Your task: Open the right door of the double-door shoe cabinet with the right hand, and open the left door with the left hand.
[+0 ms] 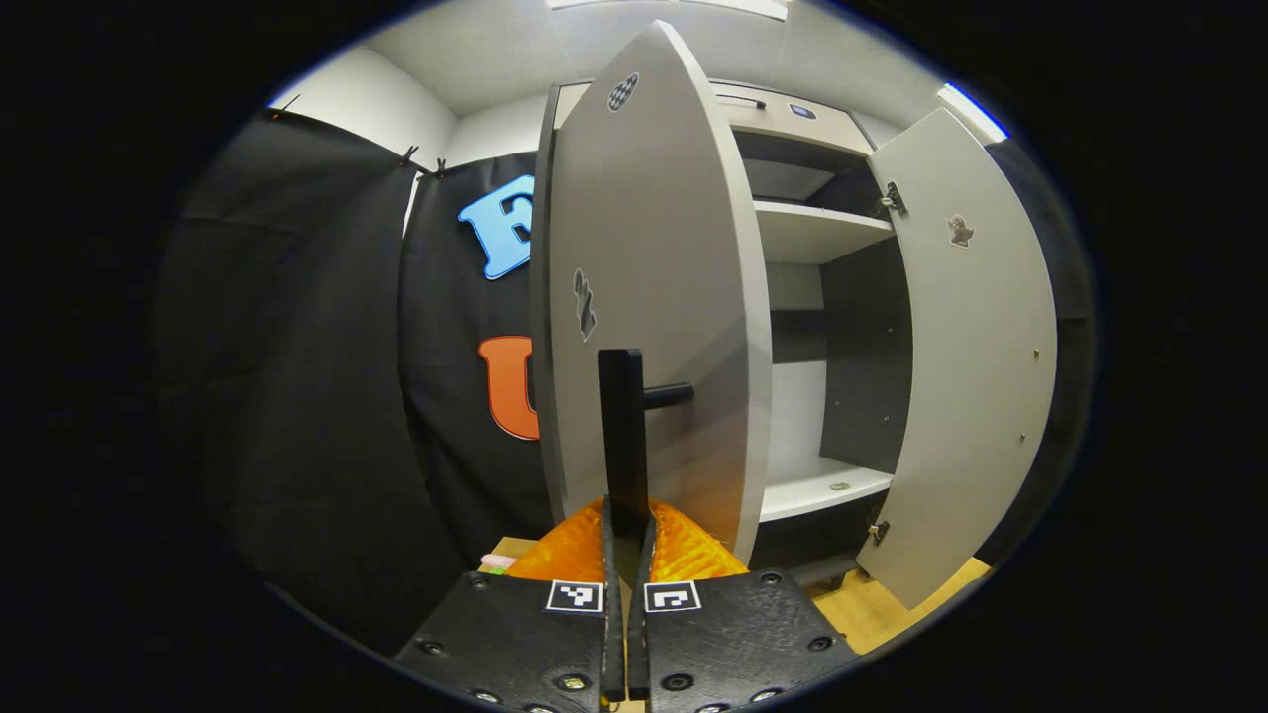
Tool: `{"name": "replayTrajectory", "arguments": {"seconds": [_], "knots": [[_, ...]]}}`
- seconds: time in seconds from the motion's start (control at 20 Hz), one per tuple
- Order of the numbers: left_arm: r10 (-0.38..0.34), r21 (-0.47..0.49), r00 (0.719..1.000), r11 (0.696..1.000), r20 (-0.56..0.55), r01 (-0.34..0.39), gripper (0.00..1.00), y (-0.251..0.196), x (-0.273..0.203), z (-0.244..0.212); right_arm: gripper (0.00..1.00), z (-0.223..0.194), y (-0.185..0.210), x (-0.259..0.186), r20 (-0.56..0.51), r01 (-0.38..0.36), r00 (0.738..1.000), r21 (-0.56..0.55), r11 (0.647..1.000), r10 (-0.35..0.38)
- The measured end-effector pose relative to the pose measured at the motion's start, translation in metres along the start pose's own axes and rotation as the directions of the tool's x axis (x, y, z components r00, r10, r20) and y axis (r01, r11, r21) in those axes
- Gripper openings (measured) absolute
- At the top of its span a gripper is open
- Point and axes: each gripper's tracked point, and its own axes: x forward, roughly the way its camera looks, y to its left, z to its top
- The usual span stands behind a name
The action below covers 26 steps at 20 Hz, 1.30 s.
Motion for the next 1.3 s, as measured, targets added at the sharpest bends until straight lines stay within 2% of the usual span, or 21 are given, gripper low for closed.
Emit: {"name": "replayTrajectory", "arguments": {"seconds": [0.45,0.65,0.8,1.0,1.3], "knots": [[0.046,-0.03,0.999,0.999,0.015,-0.045,0.0,0.037,-0.01,-0.002,1.0,-0.004,0.023,0.015,-0.009,-0.046,0.999,0.004,0.999,0.046],[0.09,0.036,0.996,0.995,0.026,-0.091,0.0,0.075,-0.012,-0.004,1.0,-0.006,0.039,0.019,-0.015,-0.076,0.997,0.013,0.997,0.077],[0.05,-0.022,0.998,0.999,0.03,-0.049,0.0,0.084,-0.01,-0.005,1.0,-0.004,0.049,0.02,-0.013,-0.087,0.996,0.013,0.996,0.087],[-0.014,-0.035,0.999,0.999,0.037,0.015,0.0,0.091,-0.008,-0.006,1.0,-0.005,0.057,0.021,-0.017,-0.099,0.995,0.008,0.995,0.099],[-0.004,-0.019,1.0,1.0,0.028,0.004,0.0,0.091,-0.009,-0.007,1.0,-0.006,0.058,0.022,-0.012,-0.096,0.995,0.012,0.995,0.096]]}}
